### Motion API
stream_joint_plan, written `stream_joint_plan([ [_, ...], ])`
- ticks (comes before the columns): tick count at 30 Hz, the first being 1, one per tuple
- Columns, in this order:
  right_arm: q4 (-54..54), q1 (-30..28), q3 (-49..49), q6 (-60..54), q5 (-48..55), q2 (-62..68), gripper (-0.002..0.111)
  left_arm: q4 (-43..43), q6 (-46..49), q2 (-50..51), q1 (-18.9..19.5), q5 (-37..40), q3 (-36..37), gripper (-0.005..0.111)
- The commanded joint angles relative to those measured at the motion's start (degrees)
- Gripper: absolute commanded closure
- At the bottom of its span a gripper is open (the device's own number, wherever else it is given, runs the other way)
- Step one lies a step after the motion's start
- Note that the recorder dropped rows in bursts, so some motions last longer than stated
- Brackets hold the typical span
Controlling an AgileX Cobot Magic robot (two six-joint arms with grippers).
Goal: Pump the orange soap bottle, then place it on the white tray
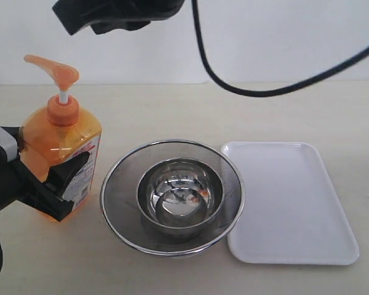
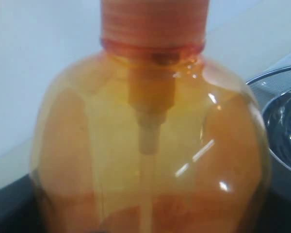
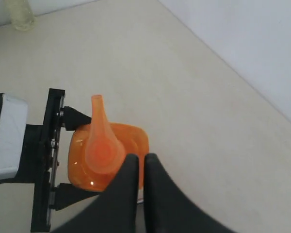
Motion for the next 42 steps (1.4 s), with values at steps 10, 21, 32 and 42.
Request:
stream_joint_plan([
  [10, 9.15, 3.65, -11.79, -7.59, 6.42, 8.54, 0.107, -0.16, 0.64, -0.42, -0.26, -1.36, -1.58, 0.102],
  [21, 7.54, 4.71, -14.35, -9.13, 3.97, 16.04, 0.107, -0.16, 1.06, -0.42, -0.26, -1.08, -1.63, 0.102],
  [32, 0.49, 0.37, -14.44, -4.18, 3.79, 16.04, 0.107, -0.16, 1.06, -0.42, -0.26, -1.08, -1.63, 0.102],
  [42, -3.79, -0.62, -14.44, -2.0, 7.46, 16.04, 0.107, -0.16, 1.06, -0.42, -0.26, -0.98, -1.63, 0.102],
])
